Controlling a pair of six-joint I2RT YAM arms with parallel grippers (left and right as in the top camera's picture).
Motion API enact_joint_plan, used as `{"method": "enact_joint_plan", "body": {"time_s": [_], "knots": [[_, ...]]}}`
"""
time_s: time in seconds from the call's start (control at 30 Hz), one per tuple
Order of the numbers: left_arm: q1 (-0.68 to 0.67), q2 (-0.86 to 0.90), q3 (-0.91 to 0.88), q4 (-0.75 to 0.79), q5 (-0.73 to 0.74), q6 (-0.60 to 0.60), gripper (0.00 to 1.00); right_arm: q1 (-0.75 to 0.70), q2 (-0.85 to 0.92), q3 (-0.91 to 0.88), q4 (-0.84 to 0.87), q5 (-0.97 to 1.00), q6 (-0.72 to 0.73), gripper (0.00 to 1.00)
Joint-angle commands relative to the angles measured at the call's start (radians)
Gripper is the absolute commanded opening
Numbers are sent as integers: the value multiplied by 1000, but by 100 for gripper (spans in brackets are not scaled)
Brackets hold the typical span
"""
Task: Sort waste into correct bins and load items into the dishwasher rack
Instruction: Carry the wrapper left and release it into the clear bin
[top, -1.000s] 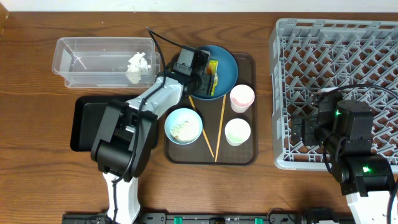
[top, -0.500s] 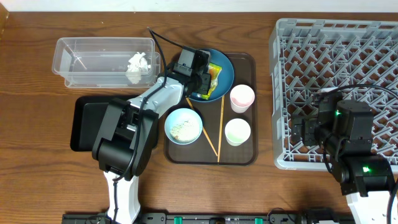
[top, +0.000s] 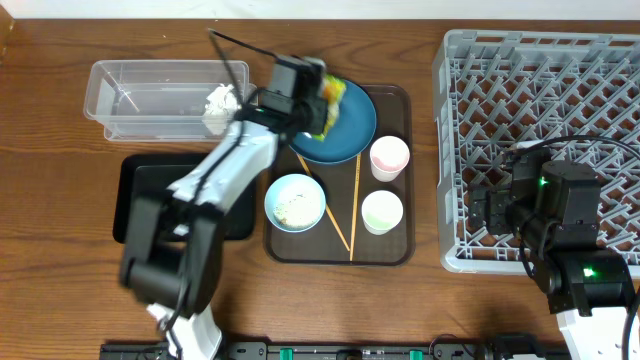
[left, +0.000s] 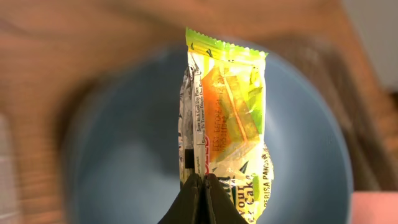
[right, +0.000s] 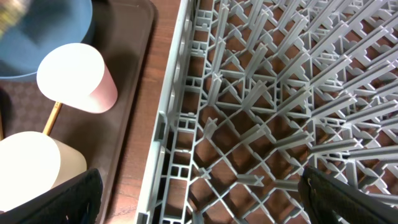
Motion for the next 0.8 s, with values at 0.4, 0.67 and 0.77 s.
{"method": "enact_joint_plan", "body": {"time_s": [0.4, 0.67, 0.77], "knots": [[328, -142, 9, -43, -76, 2, 6, -19, -4, 23, -4, -7, 2, 99], [415, -87, 9, -41, -101, 2, 6, -19, -4, 23, -4, -7, 2, 99], [431, -79, 9, -40, -102, 2, 10, -19, -4, 23, -4, -7, 2, 99]]}}
